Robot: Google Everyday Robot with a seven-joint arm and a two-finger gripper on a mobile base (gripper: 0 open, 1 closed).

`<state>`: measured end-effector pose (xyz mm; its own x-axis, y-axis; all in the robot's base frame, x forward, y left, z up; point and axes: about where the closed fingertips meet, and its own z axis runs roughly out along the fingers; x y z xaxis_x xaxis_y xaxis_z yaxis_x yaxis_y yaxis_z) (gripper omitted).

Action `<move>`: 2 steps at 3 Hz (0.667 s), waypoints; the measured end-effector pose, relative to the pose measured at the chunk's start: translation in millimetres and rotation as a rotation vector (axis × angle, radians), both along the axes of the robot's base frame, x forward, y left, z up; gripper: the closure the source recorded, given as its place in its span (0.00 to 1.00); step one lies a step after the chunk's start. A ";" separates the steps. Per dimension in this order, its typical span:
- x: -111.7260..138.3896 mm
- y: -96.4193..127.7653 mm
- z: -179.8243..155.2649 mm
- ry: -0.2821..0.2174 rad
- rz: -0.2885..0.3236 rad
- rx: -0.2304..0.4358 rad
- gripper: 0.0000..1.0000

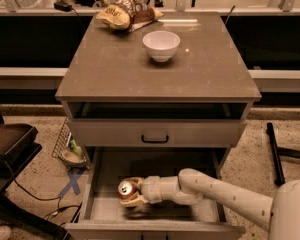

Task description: Pick coke can from middle drawer and place on counter

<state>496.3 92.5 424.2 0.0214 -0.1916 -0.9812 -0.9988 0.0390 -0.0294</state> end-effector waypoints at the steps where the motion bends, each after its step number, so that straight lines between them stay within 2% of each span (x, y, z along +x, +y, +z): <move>1: -5.8 -5.1 15.9 0.012 0.018 0.019 1.00; 2: -27.7 -31.3 64.0 0.031 0.022 0.065 1.00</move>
Offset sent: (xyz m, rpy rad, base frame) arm -0.0623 -0.1030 0.1349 0.1174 0.0524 -0.0253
